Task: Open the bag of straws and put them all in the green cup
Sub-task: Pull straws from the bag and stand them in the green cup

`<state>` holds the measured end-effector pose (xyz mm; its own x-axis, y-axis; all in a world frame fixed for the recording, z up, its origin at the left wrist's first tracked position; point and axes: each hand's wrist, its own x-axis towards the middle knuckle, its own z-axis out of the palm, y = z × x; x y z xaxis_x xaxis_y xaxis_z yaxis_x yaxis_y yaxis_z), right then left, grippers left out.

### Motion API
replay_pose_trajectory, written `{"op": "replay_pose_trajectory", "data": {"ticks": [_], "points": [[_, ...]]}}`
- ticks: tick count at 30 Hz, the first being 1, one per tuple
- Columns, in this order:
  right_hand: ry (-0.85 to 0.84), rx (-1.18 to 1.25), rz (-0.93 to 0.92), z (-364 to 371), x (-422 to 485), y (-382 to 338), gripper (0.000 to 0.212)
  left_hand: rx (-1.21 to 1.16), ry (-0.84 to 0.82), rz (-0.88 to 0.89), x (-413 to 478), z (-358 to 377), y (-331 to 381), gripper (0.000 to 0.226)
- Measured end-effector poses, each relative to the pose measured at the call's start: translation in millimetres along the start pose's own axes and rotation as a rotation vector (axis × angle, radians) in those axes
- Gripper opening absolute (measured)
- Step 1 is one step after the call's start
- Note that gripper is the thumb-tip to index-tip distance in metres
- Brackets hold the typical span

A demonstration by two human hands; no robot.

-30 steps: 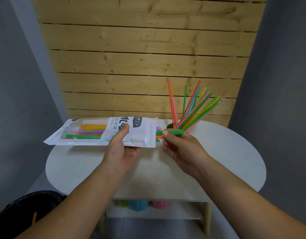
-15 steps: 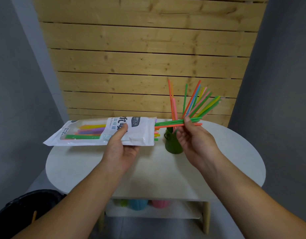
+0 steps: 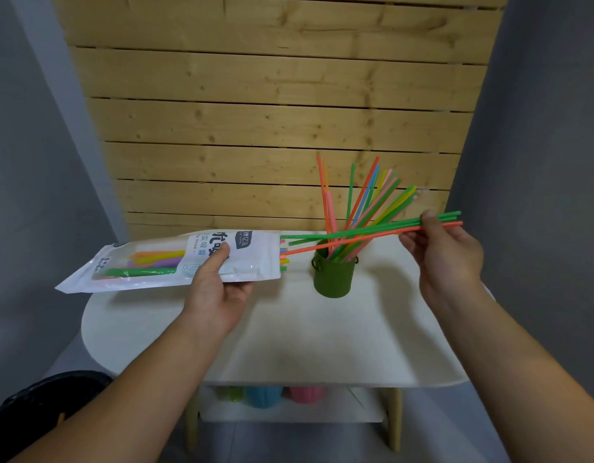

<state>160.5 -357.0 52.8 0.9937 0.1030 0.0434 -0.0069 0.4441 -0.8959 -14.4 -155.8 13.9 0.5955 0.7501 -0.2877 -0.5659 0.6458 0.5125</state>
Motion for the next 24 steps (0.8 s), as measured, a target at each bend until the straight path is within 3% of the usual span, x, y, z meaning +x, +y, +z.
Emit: {"op": "replay_pose_trajectory", "data": {"ticks": [7, 13, 18, 24], "points": [[0.11, -0.152, -0.226, -12, 7, -8, 0.019, 0.032, -0.019, -0.001, -3, 2, -6, 0.038], [0.089, -0.31, -0.374, -7, 3, -8, 0.016, 0.053, -0.029, -0.024, -5, 3, -11, 0.032], [0.012, -0.4, -0.386, 1, 0, 0, 0.012, 0.057, -0.031, -0.033, -5, 4, -12, 0.03], [0.097, -0.38, -0.386, 3, 14, -1, 0.018, 0.056, -0.031, -0.021, -4, 4, -10, 0.04]]}}
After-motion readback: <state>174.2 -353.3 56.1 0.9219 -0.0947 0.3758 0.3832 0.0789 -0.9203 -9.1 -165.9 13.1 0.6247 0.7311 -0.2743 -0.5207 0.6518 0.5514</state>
